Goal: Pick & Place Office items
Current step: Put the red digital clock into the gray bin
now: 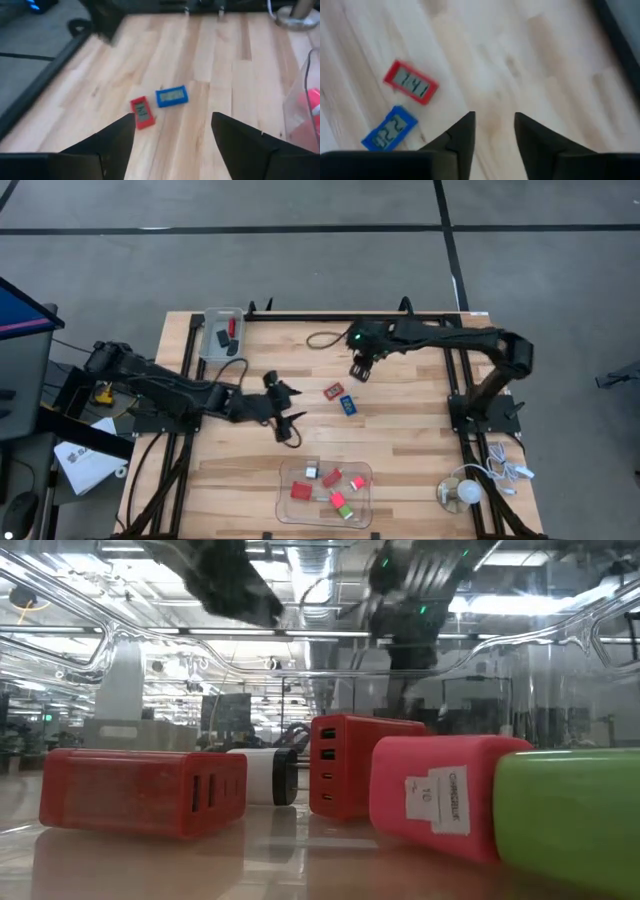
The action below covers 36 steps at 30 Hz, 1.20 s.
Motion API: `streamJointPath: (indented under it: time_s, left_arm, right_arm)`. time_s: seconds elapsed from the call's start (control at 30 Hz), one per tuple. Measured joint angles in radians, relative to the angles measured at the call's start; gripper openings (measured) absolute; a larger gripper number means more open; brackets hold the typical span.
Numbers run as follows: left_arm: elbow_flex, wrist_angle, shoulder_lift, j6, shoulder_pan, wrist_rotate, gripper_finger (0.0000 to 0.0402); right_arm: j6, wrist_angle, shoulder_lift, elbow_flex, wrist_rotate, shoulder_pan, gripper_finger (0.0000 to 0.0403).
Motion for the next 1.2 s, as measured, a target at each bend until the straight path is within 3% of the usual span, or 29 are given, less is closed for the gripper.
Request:
streamJointPath:
  time_s: [0.33, 0.6, 0.83, 1.07, 1.2]
  left_arm:
    - [0.0, 0.248, 0.205, 0.013, 0.203, 0.255, 0.0326]
    - [0.159, 0.18, 0.421, -0.046, 0.278, 0.347, 0.0324]
    - [0.399, -0.136, 0.6, -0.038, 0.275, 0.288, 0.0311]
    - [0.458, -0.217, 0.653, -0.066, 0.306, 0.258, 0.031]
    - [0.459, -0.214, 0.654, -0.092, 0.353, 0.326, 0.031]
  right_arm:
    - [0.081, -0.073, -0.318, -0.007, 0.08, 0.064, 0.0246]
    - [0.124, -0.074, -0.473, -0.045, 0.104, 0.167, 0.0245]
    - [0.147, -0.077, -0.538, -0.058, 0.136, 0.239, 0.0244]
    - [0.164, -0.082, -0.544, -0.057, 0.151, 0.29, 0.0244]
    - [0.163, -0.073, -0.543, -0.057, 0.154, 0.299, 0.0244]
